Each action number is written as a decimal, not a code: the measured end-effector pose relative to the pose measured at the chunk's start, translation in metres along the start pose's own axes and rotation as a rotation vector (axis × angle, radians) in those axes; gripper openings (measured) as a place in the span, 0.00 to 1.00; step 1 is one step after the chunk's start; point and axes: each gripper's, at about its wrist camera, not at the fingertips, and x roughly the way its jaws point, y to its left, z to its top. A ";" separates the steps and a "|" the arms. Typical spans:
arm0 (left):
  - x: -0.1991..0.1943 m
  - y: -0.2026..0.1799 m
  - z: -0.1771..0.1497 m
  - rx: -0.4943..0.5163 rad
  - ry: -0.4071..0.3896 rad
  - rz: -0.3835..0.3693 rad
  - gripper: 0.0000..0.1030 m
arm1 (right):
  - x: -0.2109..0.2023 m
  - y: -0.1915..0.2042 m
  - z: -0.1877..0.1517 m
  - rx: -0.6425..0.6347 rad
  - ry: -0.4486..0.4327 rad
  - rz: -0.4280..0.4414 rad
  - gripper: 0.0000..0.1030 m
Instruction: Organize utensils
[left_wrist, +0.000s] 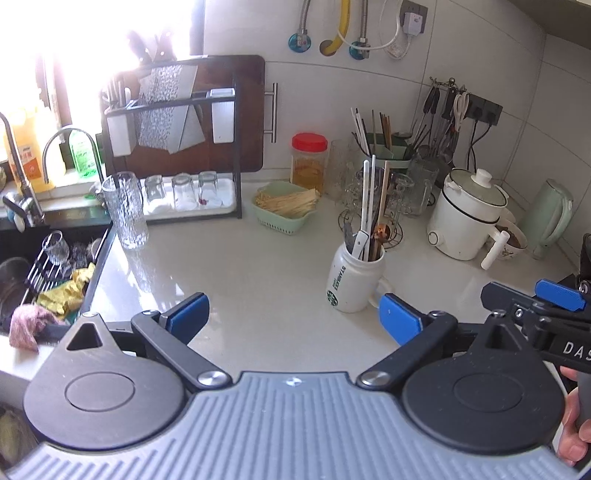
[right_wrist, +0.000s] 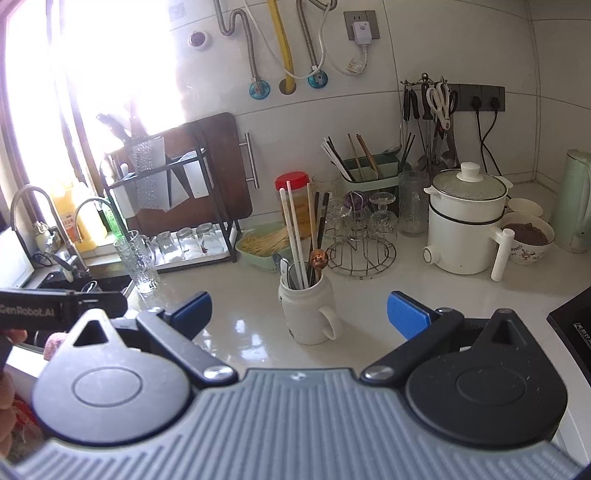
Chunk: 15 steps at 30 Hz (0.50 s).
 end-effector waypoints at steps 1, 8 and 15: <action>0.000 -0.002 -0.001 -0.003 0.004 0.005 0.97 | 0.000 -0.002 -0.001 -0.003 0.002 0.002 1.00; -0.005 -0.008 -0.007 -0.026 0.000 0.042 0.97 | -0.001 -0.009 -0.005 -0.016 0.013 0.030 1.00; -0.004 -0.006 -0.007 -0.042 0.003 0.064 0.97 | 0.002 -0.012 -0.004 -0.016 0.004 0.036 1.00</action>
